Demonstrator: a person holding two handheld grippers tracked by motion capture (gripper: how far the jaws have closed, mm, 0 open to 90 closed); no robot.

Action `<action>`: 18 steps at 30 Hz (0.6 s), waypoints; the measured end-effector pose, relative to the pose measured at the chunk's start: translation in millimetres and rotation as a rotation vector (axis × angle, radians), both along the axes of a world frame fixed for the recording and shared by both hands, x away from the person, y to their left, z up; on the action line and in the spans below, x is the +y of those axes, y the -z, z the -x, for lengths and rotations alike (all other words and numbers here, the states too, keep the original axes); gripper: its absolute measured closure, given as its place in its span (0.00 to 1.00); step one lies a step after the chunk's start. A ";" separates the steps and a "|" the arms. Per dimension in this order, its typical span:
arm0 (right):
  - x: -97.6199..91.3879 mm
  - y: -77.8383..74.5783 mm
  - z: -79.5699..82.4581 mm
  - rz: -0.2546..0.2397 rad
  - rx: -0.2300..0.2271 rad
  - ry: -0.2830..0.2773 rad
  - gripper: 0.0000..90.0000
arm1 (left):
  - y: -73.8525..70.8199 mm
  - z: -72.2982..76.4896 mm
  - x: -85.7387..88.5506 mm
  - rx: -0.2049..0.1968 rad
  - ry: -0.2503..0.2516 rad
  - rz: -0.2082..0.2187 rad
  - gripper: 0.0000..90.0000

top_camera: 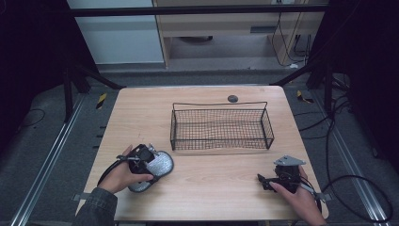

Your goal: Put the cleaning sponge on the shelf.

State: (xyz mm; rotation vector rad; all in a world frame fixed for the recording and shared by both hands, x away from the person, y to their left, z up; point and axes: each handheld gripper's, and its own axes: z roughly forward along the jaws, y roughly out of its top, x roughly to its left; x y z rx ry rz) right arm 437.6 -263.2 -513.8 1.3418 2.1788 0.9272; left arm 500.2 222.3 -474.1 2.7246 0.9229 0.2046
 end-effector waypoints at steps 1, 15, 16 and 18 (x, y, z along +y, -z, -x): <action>-0.1 -0.1 0.1 0.003 0.000 0.000 0.00 | 1.9 -1.0 0.5 0.004 -0.003 0.005 0.03; -0.5 0.0 0.8 0.004 0.000 -0.002 0.00 | 5.8 -3.7 7.7 -0.001 -0.024 0.072 0.06; -0.5 0.0 0.8 0.003 0.000 -0.002 0.00 | 4.9 -2.2 8.7 -0.002 -0.021 0.076 0.07; -0.5 0.0 0.8 0.003 0.000 -0.002 0.00 | 4.0 -1.2 9.5 -0.004 -0.025 0.090 0.08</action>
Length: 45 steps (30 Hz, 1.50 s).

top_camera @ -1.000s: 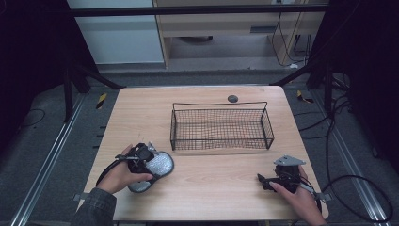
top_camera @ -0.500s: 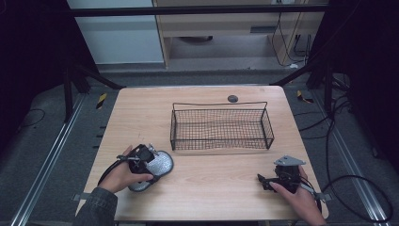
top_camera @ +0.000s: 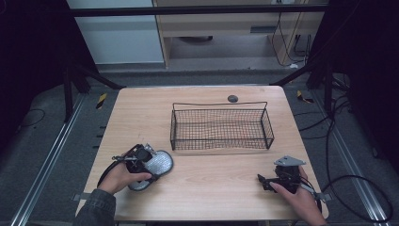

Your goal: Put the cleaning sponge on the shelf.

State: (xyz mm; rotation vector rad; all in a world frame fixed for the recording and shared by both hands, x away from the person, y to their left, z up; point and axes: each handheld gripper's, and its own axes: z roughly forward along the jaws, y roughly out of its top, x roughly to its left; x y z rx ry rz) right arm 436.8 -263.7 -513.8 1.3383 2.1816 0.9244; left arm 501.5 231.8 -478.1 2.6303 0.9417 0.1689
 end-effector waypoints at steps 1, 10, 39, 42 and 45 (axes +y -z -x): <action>0.0 0.0 0.0 0.000 0.000 0.000 0.00 | -0.8 0.3 0.4 -0.009 -0.002 -0.001 0.09; -0.3 0.0 -0.1 0.001 -0.001 -0.003 0.00 | -13.4 9.4 2.7 -0.104 0.004 -0.023 0.10; -0.5 -0.1 0.0 -0.001 0.001 -0.005 0.00 | -70.7 37.1 -6.6 -0.310 0.065 0.011 0.11; -0.6 -0.1 -0.1 0.001 0.000 -0.006 0.00 | -82.8 40.4 -7.7 -0.344 0.050 -0.012 0.11; -0.5 -0.1 -0.2 0.001 0.000 -0.007 0.00 | -92.5 40.5 -9.0 -0.362 0.054 -0.020 0.11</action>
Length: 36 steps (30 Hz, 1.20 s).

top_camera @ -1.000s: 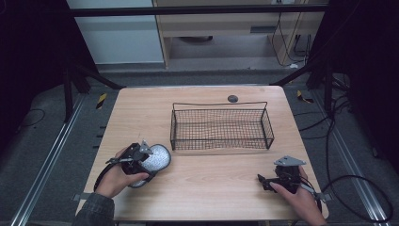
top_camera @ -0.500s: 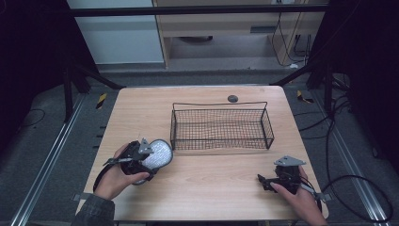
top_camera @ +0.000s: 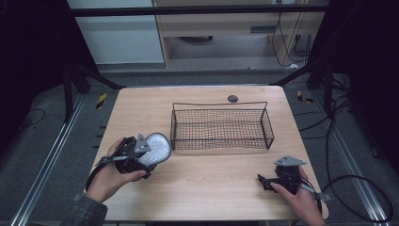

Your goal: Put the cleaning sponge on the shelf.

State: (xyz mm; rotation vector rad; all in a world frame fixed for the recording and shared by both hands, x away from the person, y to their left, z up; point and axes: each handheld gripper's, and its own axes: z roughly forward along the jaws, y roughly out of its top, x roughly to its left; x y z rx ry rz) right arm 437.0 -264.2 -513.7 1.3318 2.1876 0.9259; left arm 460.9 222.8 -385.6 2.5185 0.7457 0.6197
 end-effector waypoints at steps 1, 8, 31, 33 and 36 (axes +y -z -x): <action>0.0 0.0 0.0 0.000 0.000 0.000 0.00 | -1.9 -0.5 -0.5 -0.008 0.004 0.005 0.11; 0.6 0.1 0.3 0.000 0.000 0.008 0.00 | -20.7 -14.0 -11.2 -0.044 0.021 0.002 0.11; 0.4 0.1 0.3 -0.001 0.000 0.006 0.00 | -70.3 -66.1 -73.7 -0.095 0.130 -0.077 0.12; 0.3 0.1 0.2 0.001 -0.001 0.006 0.00 | -69.6 -69.8 -79.5 -0.102 0.137 -0.080 0.12; 0.4 0.1 0.3 0.000 -0.001 0.007 0.00 | -67.3 -77.8 -87.0 -0.121 0.140 -0.113 0.12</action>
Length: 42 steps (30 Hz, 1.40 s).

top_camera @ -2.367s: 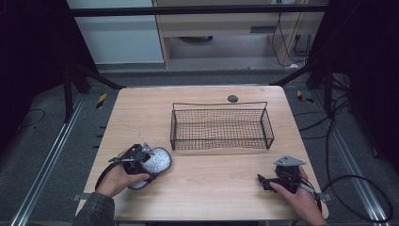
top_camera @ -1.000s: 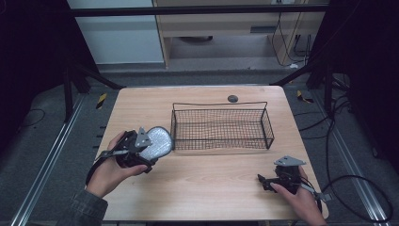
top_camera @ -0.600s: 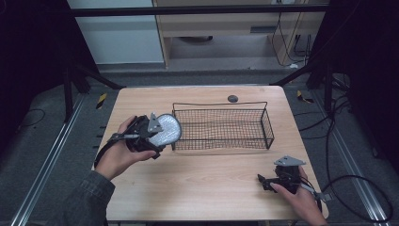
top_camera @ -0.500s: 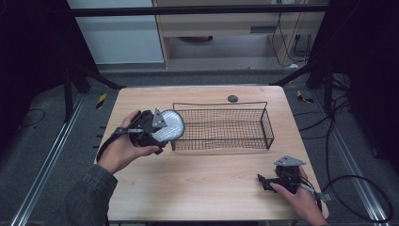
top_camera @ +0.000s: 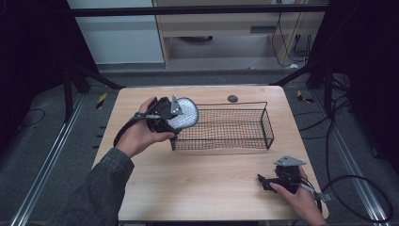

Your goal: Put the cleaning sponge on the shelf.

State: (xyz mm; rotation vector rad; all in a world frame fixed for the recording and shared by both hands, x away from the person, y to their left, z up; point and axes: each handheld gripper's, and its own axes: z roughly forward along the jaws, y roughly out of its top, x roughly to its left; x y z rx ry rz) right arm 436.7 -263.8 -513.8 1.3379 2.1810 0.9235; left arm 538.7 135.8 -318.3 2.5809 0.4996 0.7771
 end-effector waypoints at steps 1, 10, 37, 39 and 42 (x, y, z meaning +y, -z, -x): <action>0.2 0.0 0.2 0.002 0.001 0.005 0.00 | 0.7 -3.3 -1.7 0.002 -0.003 0.004 0.12; 0.7 -0.1 0.5 -0.001 0.002 0.012 0.00 | -6.1 -20.7 -13.8 -0.007 0.001 0.017 0.12; 0.9 0.1 -1.5 -0.002 -0.002 0.014 0.00 | -8.7 -49.3 -48.4 -0.012 0.055 0.033 0.12; 0.5 0.0 -1.8 -0.002 -0.001 0.010 0.00 | -10.0 -50.4 -52.3 -0.029 0.058 0.024 0.12; 0.4 0.0 -1.9 -0.001 -0.001 0.008 0.00 | -12.7 -51.2 -56.9 -0.030 0.072 0.031 0.12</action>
